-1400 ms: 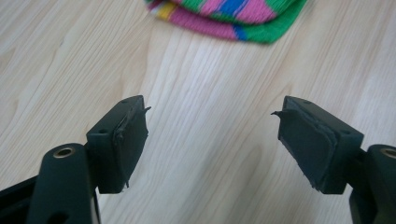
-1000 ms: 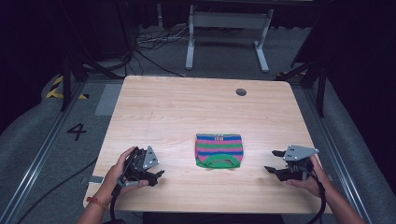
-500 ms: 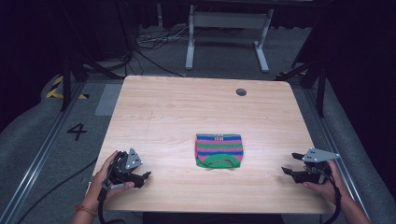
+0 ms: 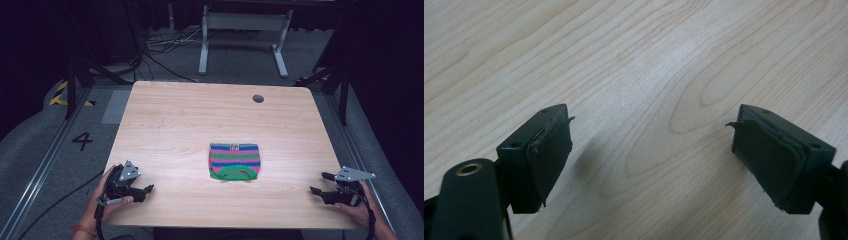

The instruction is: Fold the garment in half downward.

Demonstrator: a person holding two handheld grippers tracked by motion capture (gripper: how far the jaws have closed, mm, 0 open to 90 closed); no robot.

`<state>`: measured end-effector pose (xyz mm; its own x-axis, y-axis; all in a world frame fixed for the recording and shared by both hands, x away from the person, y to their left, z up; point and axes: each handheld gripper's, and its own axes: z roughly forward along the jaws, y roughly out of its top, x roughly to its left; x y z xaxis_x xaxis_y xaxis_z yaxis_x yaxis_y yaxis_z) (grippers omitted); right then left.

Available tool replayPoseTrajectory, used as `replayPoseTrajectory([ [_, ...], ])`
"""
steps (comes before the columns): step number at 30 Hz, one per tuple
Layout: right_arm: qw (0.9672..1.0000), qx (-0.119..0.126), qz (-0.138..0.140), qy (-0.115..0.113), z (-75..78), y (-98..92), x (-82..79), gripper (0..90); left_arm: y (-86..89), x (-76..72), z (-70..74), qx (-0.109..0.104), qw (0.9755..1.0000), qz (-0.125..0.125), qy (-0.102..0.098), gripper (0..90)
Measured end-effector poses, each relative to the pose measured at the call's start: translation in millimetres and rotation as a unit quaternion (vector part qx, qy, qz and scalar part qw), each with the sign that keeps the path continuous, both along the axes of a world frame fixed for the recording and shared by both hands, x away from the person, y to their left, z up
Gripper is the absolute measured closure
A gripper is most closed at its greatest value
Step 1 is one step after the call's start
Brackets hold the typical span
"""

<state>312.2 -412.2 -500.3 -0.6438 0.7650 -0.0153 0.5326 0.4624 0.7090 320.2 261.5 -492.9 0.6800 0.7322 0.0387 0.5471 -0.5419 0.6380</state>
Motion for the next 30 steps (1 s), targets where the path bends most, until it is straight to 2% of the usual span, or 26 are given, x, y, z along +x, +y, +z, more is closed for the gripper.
replayPoseTrajectory([
  [1, 1.0000, 0.000, 0.000, 0.000, 0.0, 0.0, 0.0, 24.0, 0.0, 0.0, 0.0, 0.000, 1.0000, 0.000, 0.000, 16.3],
  [2, 0.9999, 0.012, -0.008, 0.001, -2.3, -2.1, -0.7, 22.9, 4.1, -1.0, -2.8, -0.017, 0.9998, 0.007, 0.000, 16.1],
  [3, 0.9998, 0.018, -0.012, 0.004, -3.3, -3.3, -1.0, 22.5, 4.1, -1.0, -2.8, -0.017, 0.9998, 0.007, 0.000, 16.0],
  [5, 0.9995, 0.027, -0.016, 0.005, -4.7, -4.9, -1.3, 22.1, 8.2, -2.6, -6.3, -0.040, 0.9990, 0.017, 0.006, 16.0],
  [8, 0.9993, 0.027, -0.025, 0.004, -5.0, -7.7, -1.3, 21.8, 9.3, -3.9, -6.0, -0.037, 0.9991, 0.022, 0.005, 15.5],
  [16, 0.9994, 0.025, -0.025, 0.004, -5.1, -7.3, -1.1, 21.0, 8.8, -3.6, -6.2, -0.038, 0.9989, 0.028, 0.008, 14.5],
  [21, 0.9994, 0.025, -0.025, 0.004, -5.1, -7.2, -1.2, 21.0, 6.2, -3.8, -7.0, -0.041, 0.9979, 0.049, 0.006, 13.5],
  [30, 0.9994, 0.024, -0.025, 0.003, -5.2, -7.1, -1.2, 20.8, 3.9, -1.8, -6.9, -0.036, 0.9974, 0.062, 0.009, 10.7],
])
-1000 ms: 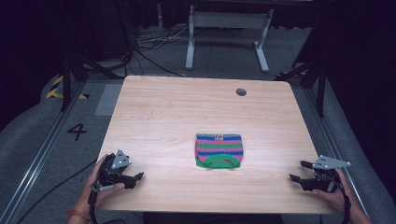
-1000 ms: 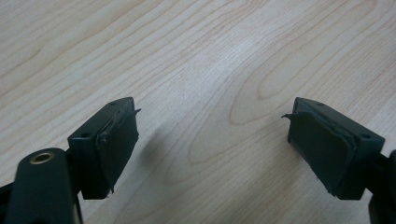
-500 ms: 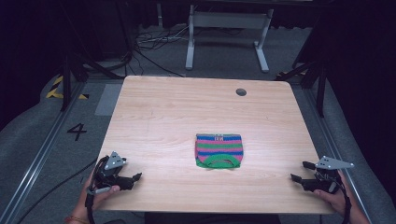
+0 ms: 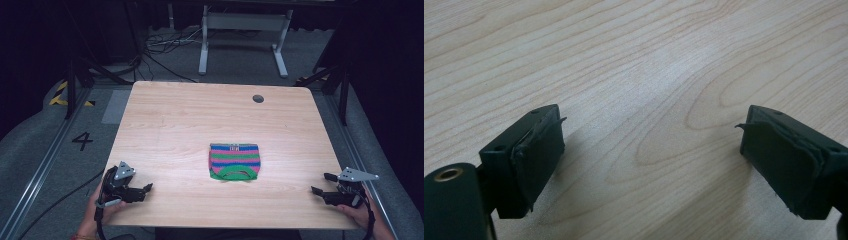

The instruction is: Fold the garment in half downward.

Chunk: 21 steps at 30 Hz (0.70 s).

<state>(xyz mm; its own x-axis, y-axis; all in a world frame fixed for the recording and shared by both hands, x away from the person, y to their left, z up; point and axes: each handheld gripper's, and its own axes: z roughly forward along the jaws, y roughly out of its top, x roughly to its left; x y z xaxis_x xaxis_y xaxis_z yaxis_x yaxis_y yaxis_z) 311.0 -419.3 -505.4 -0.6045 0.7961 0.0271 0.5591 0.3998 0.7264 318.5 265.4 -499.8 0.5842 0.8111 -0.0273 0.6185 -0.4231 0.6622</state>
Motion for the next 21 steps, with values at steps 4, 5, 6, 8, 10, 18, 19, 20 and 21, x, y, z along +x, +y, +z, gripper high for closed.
replayPoseTrajectory([
  [4, 1.0000, -0.001, -0.001, -0.001, -0.2, 1.3, 1.8, 20.2, 0.0, 0.1, 0.1, 0.000, 1.0000, 0.000, 0.001, 10.6],
  [5, 1.0000, -0.001, -0.001, -0.001, -0.2, 1.4, 1.8, 20.2, 0.0, 0.2, 0.1, 0.000, 1.0000, 0.000, 0.001, 10.5],
  [6, 1.0000, -0.001, -0.001, -0.001, -0.2, 1.4, 1.8, 20.2, 0.0, 0.3, 0.1, 0.000, 1.0000, 0.001, 0.002, 10.3],
  [8, 1.0000, -0.001, -0.001, -0.001, -0.2, 1.4, 1.8, 20.2, -0.3, 0.4, 0.1, 0.000, 1.0000, 0.002, 0.003, 9.8],
  [10, 1.0000, -0.001, -0.001, -0.001, -0.2, 1.3, 1.8, 20.2, -0.6, 0.8, -0.1, 0.000, 1.0000, 0.005, 0.004, 8.8],
  [18, 1.0000, -0.002, 0.002, 0.000, -0.2, 1.6, 1.7, 19.3, -1.0, 0.7, -0.3, 0.003, 0.9999, 0.013, 0.003, 7.3],
  [19, 1.0000, -0.002, 0.002, -0.001, -0.2, 1.7, 1.6, 19.3, -1.0, 0.8, -0.3, 0.004, 0.9999, 0.014, 0.004, 6.9],
  [20, 1.0000, -0.002, 0.002, -0.001, -0.1, 1.7, 1.6, 19.3, -0.9, 1.0, 0.1, 0.005, 0.9999, 0.014, 0.007, 6.4],
  [21, 1.0000, -0.002, 0.002, -0.001, -0.1, 1.7, 1.6, 19.3, -1.1, 1.1, -0.3, 0.005, 0.9998, 0.016, 0.006, 5.9],
])
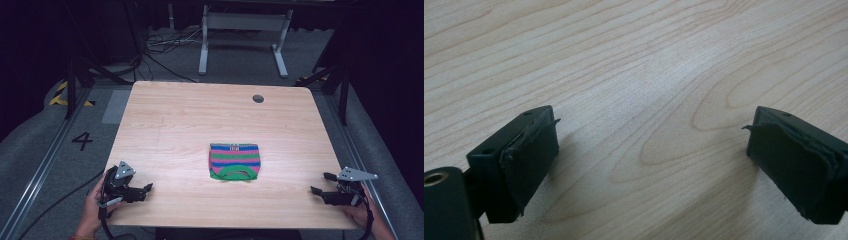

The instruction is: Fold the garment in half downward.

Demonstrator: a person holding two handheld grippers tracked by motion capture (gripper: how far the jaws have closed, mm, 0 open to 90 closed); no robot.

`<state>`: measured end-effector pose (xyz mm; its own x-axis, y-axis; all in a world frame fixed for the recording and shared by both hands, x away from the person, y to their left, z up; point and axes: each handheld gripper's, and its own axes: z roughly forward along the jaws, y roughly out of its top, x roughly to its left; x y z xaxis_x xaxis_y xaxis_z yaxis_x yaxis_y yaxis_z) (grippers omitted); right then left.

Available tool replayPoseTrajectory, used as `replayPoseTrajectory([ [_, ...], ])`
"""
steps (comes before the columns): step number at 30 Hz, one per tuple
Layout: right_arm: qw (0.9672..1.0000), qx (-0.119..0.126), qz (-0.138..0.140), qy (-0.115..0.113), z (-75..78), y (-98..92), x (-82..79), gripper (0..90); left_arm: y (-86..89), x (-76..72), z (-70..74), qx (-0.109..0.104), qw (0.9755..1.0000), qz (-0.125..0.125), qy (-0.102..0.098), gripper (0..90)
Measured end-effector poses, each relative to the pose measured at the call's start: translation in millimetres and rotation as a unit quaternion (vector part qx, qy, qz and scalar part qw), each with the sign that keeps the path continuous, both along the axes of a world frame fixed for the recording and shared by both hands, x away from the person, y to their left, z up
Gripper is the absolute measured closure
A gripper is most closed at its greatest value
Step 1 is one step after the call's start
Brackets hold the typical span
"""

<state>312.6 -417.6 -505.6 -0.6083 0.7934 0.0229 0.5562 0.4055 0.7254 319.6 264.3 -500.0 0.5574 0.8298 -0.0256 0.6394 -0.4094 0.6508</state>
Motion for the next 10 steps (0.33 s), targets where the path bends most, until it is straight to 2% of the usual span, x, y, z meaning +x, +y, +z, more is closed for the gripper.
replayPoseTrajectory([
  [10, 1.0000, 0.001, -0.001, 0.001, 0.0, -0.2, 0.2, 19.3, -0.1, 0.8, -0.2, 0.001, 1.0000, 0.003, 0.002, 3.9],
])
